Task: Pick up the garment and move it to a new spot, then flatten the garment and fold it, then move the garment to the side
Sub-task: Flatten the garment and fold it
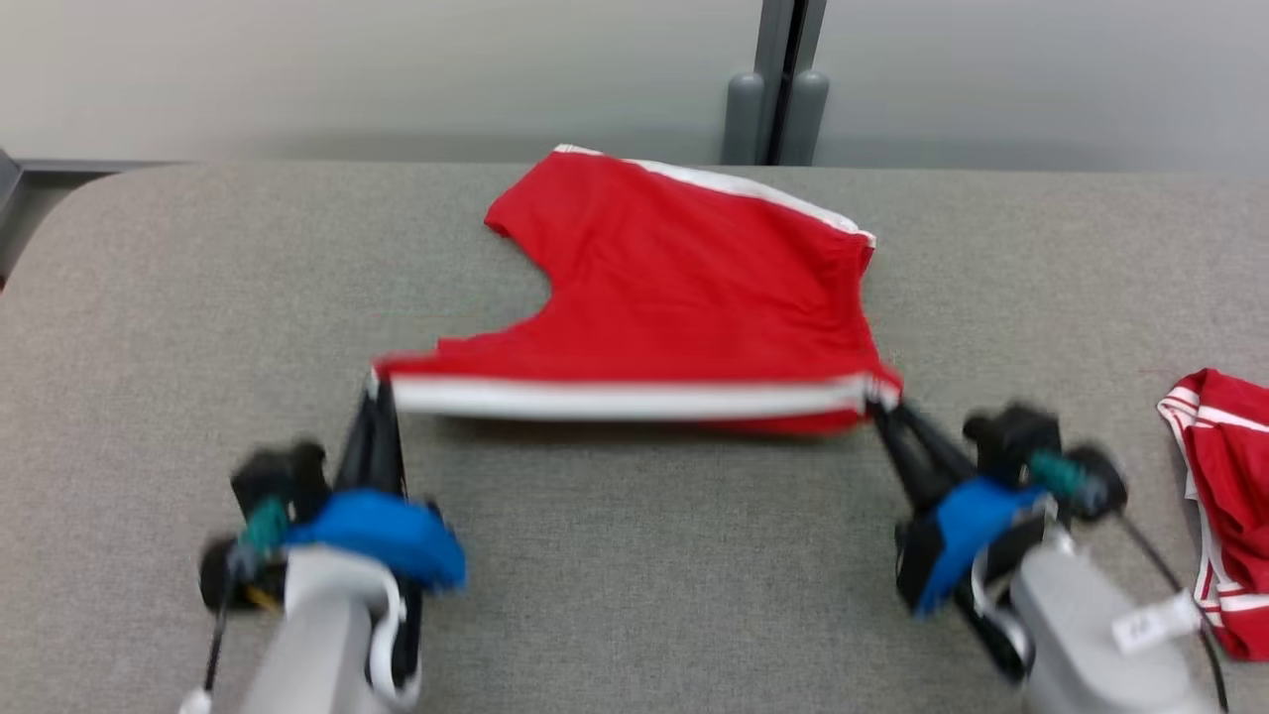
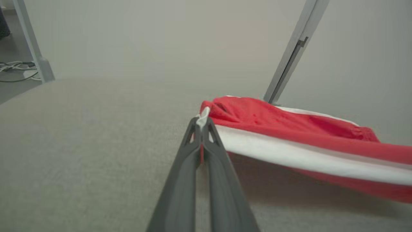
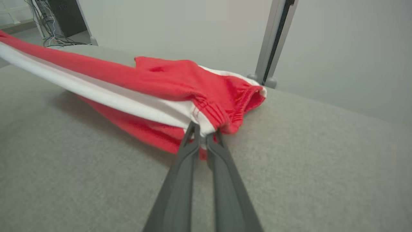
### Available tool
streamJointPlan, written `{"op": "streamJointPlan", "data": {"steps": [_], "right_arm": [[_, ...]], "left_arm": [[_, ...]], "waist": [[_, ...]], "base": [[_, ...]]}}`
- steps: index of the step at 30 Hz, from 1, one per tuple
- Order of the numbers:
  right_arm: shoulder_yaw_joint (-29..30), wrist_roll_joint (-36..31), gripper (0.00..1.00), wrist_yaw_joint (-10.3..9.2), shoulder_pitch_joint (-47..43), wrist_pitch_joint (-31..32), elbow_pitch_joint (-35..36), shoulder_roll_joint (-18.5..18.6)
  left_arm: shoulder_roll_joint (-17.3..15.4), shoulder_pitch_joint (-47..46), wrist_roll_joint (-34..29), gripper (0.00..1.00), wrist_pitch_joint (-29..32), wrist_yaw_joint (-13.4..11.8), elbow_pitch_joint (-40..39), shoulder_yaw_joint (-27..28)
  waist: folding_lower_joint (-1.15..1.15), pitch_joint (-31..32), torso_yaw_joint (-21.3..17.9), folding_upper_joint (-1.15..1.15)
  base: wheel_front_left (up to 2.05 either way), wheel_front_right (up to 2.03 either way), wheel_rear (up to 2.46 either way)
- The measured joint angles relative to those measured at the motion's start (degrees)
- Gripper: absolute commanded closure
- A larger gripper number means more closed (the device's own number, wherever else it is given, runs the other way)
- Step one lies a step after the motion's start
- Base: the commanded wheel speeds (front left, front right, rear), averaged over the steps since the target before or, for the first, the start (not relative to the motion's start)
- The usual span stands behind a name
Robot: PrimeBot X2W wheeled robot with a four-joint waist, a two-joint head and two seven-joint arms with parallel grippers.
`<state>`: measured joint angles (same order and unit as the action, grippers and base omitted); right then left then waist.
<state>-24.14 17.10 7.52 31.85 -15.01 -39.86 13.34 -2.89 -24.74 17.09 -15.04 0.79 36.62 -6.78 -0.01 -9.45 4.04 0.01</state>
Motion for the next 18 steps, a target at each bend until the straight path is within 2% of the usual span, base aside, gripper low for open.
{"op": "streamJointPlan", "data": {"steps": [3, 8, 18], "right_arm": [[-0.76, 2.30, 1.00, -0.01, -7.59, 0.00, 0.38, -0.49], [-2.43, 3.16, 1.00, -0.02, -16.69, -0.01, 2.74, -1.45], [-1.82, 4.32, 1.00, -0.02, -28.85, -0.02, 7.42, -3.80]], "left_arm": [[0.12, 7.50, 5.20, 1.00, 0.01, -0.55, -0.30, -1.99], [0.08, 17.31, 8.56, 1.00, 0.00, -2.40, -2.67, -4.03], [0.02, 29.70, 6.08, 1.00, -0.01, -2.29, -6.45, -1.21]], "waist": [[0.00, 1.46, 0.02, 0.00], [0.00, 4.71, 0.56, -0.02], [-0.01, 11.98, 1.94, -0.03]], "base": [[0.00, 0.00, 0.00], [0.00, 0.00, 0.00], [0.00, 0.00, 0.00]]}}
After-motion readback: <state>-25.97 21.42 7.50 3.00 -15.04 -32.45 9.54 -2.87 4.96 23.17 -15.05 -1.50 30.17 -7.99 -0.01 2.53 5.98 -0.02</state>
